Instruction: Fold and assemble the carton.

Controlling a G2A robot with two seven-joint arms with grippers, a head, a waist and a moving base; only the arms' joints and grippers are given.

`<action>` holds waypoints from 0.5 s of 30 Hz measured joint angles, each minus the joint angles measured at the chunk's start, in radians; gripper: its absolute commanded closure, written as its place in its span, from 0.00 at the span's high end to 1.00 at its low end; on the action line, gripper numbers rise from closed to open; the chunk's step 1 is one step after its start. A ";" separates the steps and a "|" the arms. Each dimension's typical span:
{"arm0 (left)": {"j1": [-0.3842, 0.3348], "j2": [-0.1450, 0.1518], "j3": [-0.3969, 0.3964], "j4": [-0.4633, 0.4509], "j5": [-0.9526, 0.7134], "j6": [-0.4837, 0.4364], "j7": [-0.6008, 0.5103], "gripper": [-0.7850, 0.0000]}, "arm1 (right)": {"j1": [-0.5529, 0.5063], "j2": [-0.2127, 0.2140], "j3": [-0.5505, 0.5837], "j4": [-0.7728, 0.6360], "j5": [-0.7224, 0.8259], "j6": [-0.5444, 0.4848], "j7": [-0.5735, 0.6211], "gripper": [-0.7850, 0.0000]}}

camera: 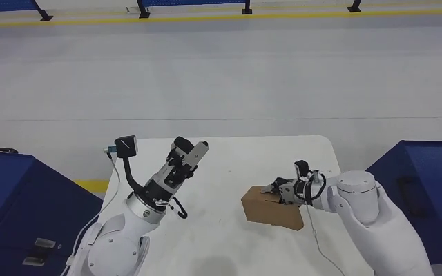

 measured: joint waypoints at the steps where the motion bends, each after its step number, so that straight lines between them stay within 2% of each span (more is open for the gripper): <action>1: 0.000 0.000 0.000 0.000 0.000 0.000 0.000 1.00 | -0.003 0.010 -0.020 0.021 0.056 0.000 -0.069 0.00; 3: 0.000 0.000 0.000 0.000 0.000 0.000 0.000 1.00 | 0.011 0.022 -0.061 0.057 0.146 0.000 -0.202 0.00; 6: 0.000 0.000 0.000 0.000 0.000 0.000 0.000 1.00 | 0.075 0.032 -0.146 0.122 0.353 0.000 -0.460 0.00; 11: 0.000 0.000 0.000 0.000 0.000 0.000 0.000 1.00 | 0.230 0.040 -0.307 0.180 0.786 0.000 -0.898 0.00; 12: 0.000 0.000 0.000 0.000 0.000 0.000 0.000 1.00 | 0.255 0.042 -0.332 0.181 0.862 0.000 -0.967 0.32; 13: 0.000 0.000 0.000 0.000 0.000 0.000 0.000 1.00 | 0.288 0.045 -0.361 0.179 0.957 0.000 -1.053 0.91; 14: 0.000 0.000 0.000 0.000 0.000 0.000 0.000 1.00 | 0.312 0.048 -0.380 0.176 1.021 0.000 -1.114 1.00; 15: 0.000 0.000 0.000 0.000 0.000 0.000 0.000 1.00 | 0.334 0.051 -0.396 0.174 1.081 0.000 -1.169 1.00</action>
